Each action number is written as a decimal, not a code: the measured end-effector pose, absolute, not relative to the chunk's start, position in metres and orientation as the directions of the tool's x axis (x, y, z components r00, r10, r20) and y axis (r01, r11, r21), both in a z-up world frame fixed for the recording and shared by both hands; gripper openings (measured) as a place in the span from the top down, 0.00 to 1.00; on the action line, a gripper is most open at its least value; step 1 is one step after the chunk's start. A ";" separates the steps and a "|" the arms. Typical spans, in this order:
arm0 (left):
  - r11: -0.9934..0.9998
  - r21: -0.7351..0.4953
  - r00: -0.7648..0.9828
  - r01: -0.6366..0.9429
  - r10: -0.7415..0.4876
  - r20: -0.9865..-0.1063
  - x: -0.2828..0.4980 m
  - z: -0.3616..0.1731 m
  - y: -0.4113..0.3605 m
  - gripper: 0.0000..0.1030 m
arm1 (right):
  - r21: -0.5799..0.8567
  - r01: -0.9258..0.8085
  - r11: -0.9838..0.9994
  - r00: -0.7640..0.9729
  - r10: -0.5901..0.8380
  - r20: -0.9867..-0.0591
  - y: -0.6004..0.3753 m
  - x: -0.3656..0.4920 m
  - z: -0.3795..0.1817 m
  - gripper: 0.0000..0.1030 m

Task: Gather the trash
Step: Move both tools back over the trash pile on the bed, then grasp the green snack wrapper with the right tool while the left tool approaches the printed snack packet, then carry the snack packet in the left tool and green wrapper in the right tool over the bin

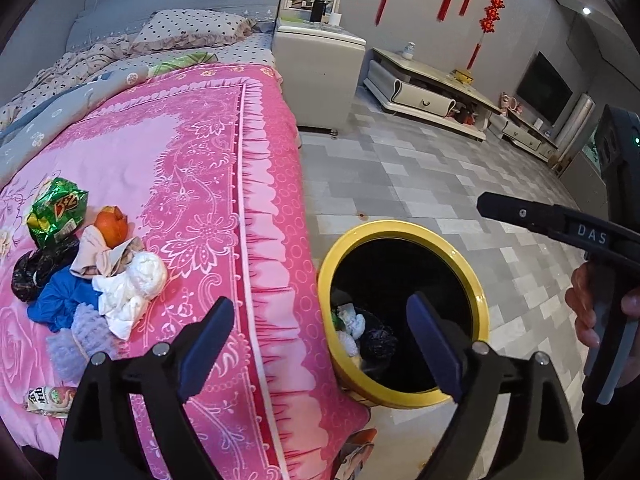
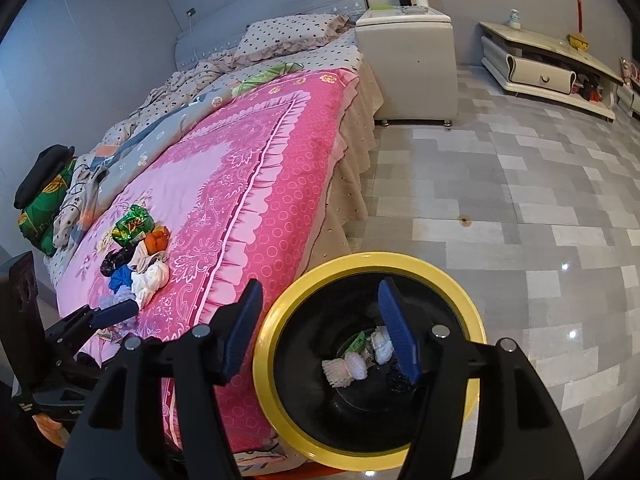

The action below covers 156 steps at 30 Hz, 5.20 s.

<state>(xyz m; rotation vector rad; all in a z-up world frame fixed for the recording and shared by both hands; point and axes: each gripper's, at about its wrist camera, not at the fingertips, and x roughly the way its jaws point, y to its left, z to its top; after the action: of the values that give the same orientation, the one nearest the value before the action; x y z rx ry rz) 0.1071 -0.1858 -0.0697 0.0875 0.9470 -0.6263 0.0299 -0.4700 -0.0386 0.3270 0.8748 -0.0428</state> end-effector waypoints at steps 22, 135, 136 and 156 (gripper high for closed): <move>0.950 -0.209 0.510 0.231 -0.301 -0.806 0.117 -0.062 -0.026 0.17 | 0.201 -0.150 0.968 0.589 0.250 -0.768 -0.316 0.119 -0.023 0.40; 0.839 -0.430 0.408 -0.335 -0.282 -0.868 0.156 -0.141 0.056 0.80 | 0.263 -0.407 0.875 0.414 0.433 -0.801 -0.131 0.302 -0.061 0.72; 0.842 -0.429 0.411 -0.328 -0.281 -0.867 0.155 -0.139 0.057 0.80 | 0.261 -0.404 0.876 0.417 0.431 -0.800 -0.133 0.299 -0.060 0.72; 0.909 -0.413 0.470 -0.054 -0.342 -0.814 0.132 -0.063 0.021 0.80 | 0.193 -0.260 0.946 0.533 0.307 -0.788 -0.246 0.164 -0.014 0.72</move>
<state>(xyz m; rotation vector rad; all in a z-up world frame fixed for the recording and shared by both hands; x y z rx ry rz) 0.1316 0.0211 -0.0631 -0.4131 1.0751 -0.1831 0.1637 -0.2460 -0.0143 0.0545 0.9499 0.3380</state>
